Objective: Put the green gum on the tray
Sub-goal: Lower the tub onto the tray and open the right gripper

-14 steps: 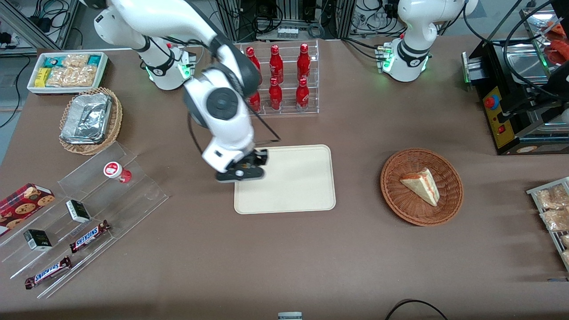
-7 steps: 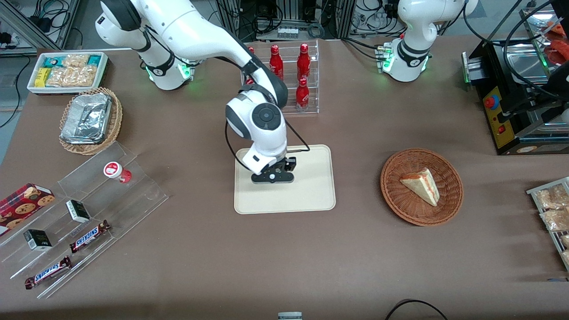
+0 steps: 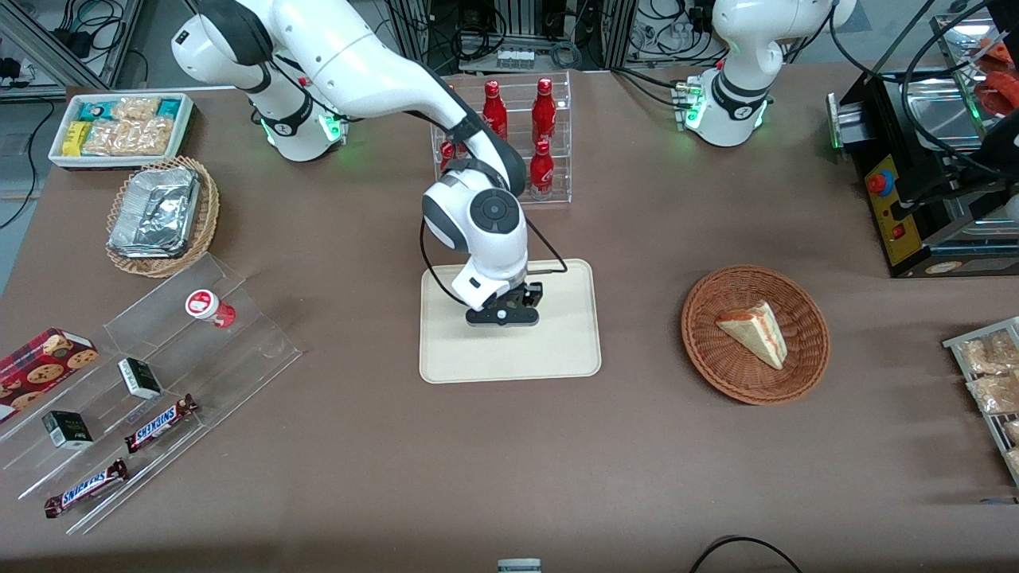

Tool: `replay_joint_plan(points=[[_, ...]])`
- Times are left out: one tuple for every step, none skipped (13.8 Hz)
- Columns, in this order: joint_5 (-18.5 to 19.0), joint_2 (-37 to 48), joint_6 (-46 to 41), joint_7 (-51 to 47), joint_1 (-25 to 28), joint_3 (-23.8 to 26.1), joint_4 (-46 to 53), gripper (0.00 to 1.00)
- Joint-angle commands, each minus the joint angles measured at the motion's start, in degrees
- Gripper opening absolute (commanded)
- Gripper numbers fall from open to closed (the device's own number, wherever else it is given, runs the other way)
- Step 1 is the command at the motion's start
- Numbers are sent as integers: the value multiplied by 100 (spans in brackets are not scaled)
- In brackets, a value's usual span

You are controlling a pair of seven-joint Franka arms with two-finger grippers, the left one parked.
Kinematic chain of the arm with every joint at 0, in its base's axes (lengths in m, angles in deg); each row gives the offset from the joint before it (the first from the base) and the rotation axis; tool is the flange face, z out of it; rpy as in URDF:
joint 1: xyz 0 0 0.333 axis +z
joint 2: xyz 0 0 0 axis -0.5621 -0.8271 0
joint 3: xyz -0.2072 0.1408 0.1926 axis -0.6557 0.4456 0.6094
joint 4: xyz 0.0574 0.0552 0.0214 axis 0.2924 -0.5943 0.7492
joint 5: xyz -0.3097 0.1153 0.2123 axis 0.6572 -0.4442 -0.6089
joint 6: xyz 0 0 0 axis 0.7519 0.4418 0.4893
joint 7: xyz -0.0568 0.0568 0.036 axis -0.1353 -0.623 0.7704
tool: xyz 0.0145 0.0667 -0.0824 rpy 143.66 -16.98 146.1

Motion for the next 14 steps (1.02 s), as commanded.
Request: replay_joint_plan(points=[[11, -78, 89, -92, 38, -51, 59, 0], [11, -78, 72, -92, 38, -51, 51, 0], [11, -78, 71, -83, 38, -51, 42, 14], [11, -96, 71, -83, 30, -51, 42, 69], [2, -96, 71, -83, 29, -51, 42, 99], [-7, -70, 54, -75, 12, -51, 42, 99], [-24, -17, 45, -49, -23, -51, 59, 99], [-33, 44, 28, -40, -58, -51, 59, 99], [-42, 167, -51, -5, -85, -77, 51, 99], [-42, 351, -304, 30, -111, -103, 51, 99], [-33, 579, -611, 40, -268, -112, 51, 100], [-33, 825, -910, 127, -365, -113, 33, 100], [-25, 1106, -1235, 215, -401, -130, -28, 99], [-16, 1395, -1395, 250, -567, -121, -142, 100]])
